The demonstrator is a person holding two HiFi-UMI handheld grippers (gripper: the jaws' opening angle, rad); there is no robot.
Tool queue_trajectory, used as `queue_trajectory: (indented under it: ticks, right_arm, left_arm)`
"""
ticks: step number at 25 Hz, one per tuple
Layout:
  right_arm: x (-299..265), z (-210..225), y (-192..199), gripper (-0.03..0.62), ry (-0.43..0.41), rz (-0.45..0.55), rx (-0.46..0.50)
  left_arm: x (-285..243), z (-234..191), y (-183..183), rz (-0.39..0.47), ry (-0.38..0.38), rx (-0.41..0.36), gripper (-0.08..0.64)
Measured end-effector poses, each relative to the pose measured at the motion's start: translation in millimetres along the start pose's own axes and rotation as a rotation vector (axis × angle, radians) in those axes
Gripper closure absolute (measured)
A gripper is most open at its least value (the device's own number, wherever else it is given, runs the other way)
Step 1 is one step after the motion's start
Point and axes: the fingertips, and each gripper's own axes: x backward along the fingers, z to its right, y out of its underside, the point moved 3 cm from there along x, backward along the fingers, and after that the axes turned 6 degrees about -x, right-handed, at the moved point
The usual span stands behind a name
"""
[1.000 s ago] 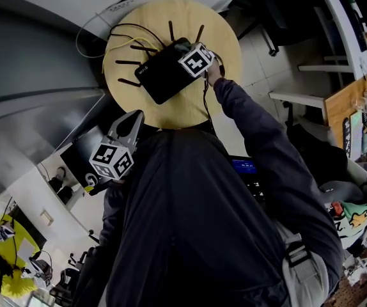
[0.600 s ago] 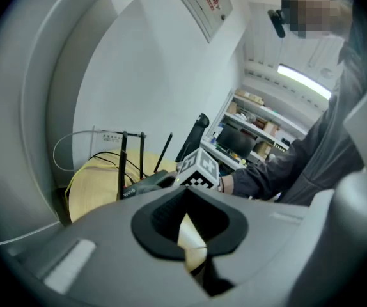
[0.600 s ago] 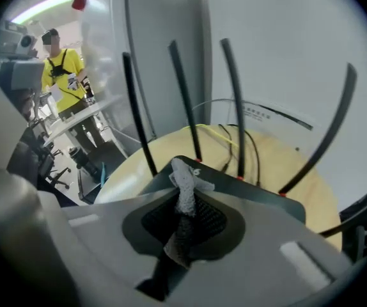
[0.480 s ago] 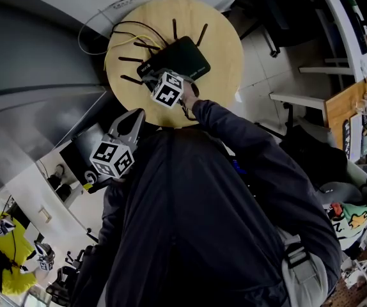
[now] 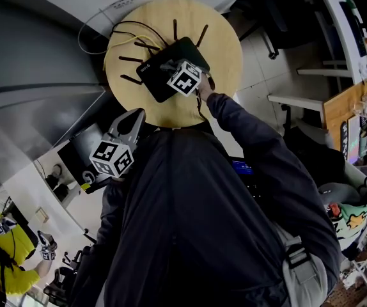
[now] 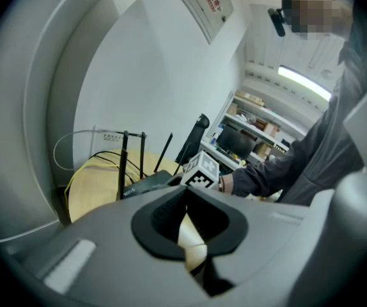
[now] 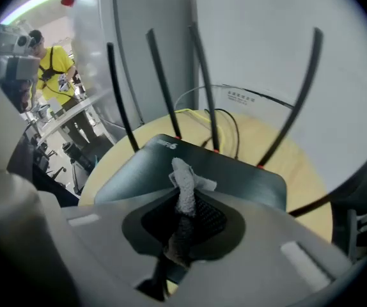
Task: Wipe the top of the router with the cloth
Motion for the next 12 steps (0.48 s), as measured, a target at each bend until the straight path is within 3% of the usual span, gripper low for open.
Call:
queue_trajectory:
  ticks: [7,12]
  right_arm:
    - [28.3,85.3,50.9,0.561,0.112,-0.067,-0.201]
    - [29.7,81.0,50.6,0.561,0.104,-0.055,-0.214]
  left_arm:
    - [-5.2,3.4,-1.5,-0.009,0.017,-0.006,0.560]
    - [-7.7,6.0,-1.8,-0.015,0.023,-0.012,0.560]
